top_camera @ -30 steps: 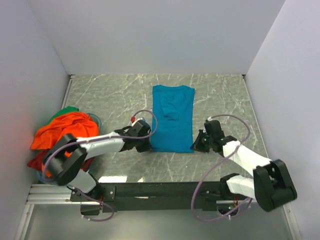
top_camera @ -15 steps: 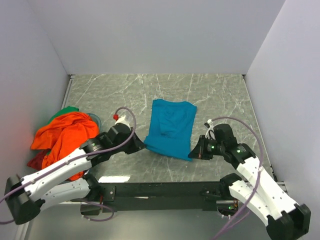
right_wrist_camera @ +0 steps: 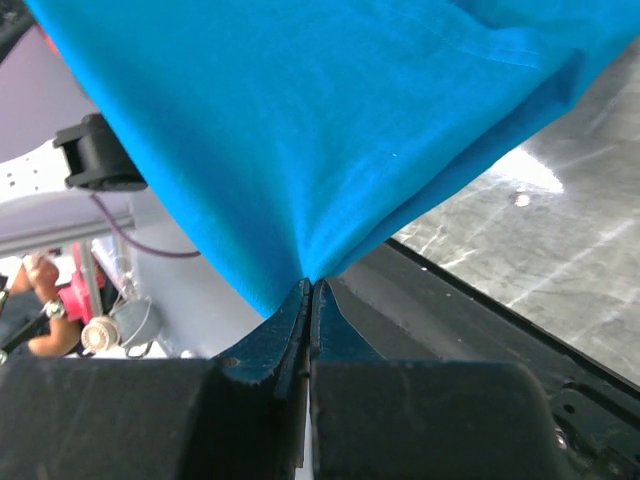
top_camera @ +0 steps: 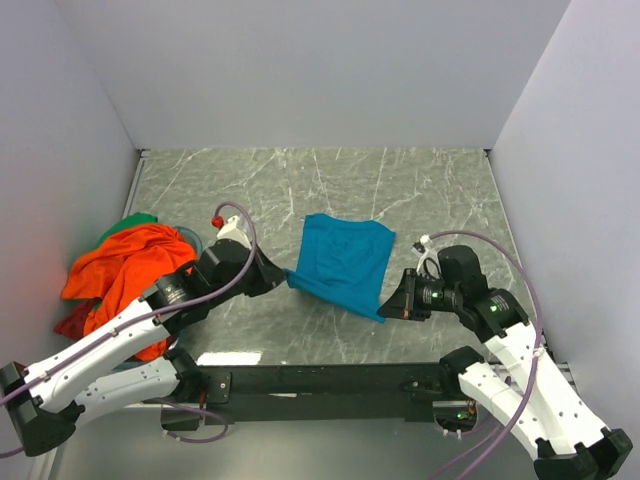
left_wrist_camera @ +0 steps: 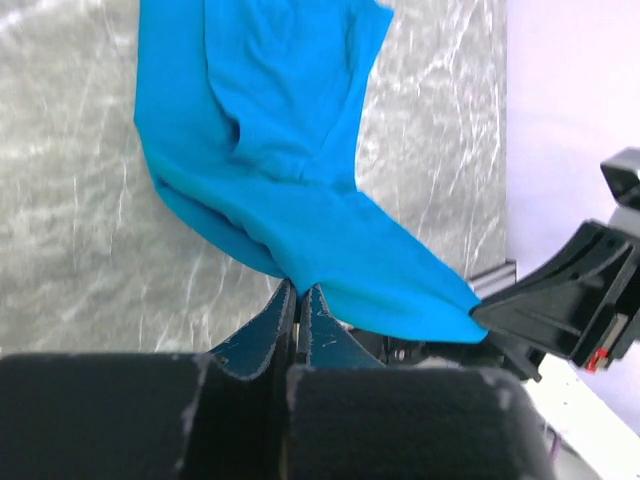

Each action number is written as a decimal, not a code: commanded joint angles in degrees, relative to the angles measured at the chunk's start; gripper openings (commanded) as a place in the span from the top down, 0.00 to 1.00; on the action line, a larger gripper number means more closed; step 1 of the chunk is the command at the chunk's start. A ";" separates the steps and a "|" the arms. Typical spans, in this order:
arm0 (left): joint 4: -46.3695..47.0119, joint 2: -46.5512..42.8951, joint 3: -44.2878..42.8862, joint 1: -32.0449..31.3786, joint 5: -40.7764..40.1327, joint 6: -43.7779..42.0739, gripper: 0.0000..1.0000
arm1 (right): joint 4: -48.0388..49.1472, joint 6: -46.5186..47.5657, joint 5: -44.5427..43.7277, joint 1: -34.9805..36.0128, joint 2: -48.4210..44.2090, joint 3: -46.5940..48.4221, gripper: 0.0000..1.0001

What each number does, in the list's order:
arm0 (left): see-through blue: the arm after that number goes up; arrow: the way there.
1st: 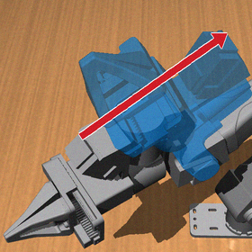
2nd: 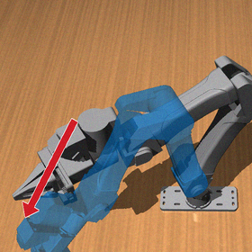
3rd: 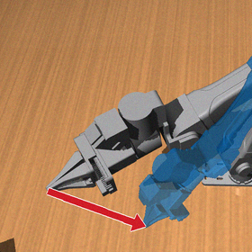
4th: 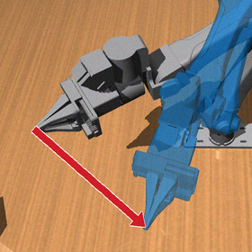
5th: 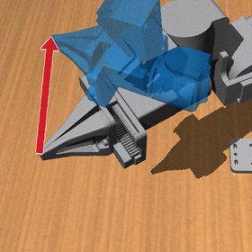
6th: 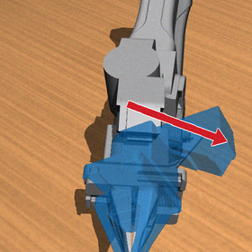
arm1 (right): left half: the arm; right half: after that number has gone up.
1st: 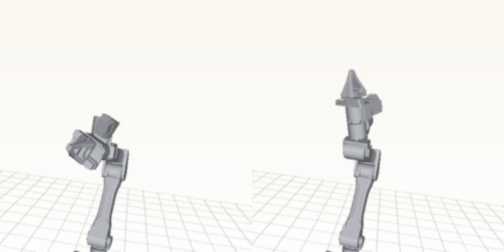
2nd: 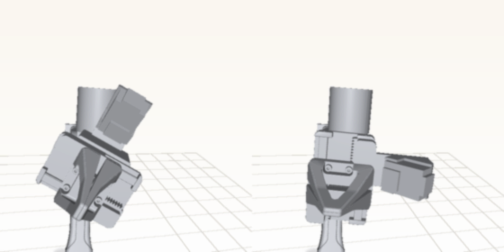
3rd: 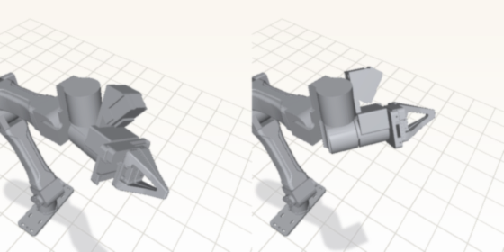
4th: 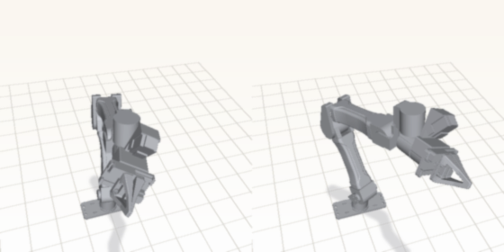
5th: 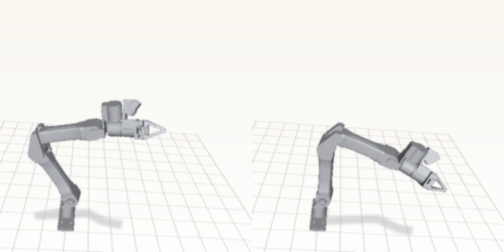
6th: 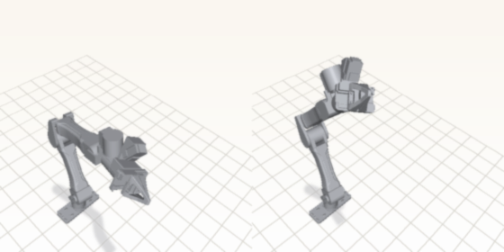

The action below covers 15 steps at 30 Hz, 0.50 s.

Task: Fold and stack the t-shirts
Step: Fold the tshirt

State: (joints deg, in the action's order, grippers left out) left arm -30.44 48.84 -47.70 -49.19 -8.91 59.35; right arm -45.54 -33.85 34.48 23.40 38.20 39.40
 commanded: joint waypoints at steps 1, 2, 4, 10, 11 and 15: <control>3.80 2.30 -3.71 0.15 -6.47 -2.05 0.99 | -0.86 0.27 -3.79 0.33 1.79 4.36 1.00; 4.33 3.10 -4.15 0.41 -7.17 -2.57 1.00 | -0.52 0.36 -5.98 0.33 2.58 4.89 1.00; 4.77 6.17 -5.99 1.28 -7.80 -3.10 0.99 | 0.62 0.36 -7.05 0.33 3.28 5.86 1.00; 8.72 14.08 -9.60 6.64 -3.23 -6.17 0.99 | 4.32 0.36 -12.84 0.16 7.33 8.58 1.00; 9.68 14.87 -9.95 7.35 -3.05 -6.61 0.99 | 4.84 0.36 -13.64 0.07 8.03 9.03 1.00; 10.48 19.44 -13.46 8.76 -1.82 -8.46 1.00 | 5.55 1.23 -17.33 -0.55 11.80 12.10 1.00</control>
State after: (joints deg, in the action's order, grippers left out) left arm -23.75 66.76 -56.53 -41.78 -10.46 54.11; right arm -42.24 -33.74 22.15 23.27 48.53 47.53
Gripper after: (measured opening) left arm 0.023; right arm 0.008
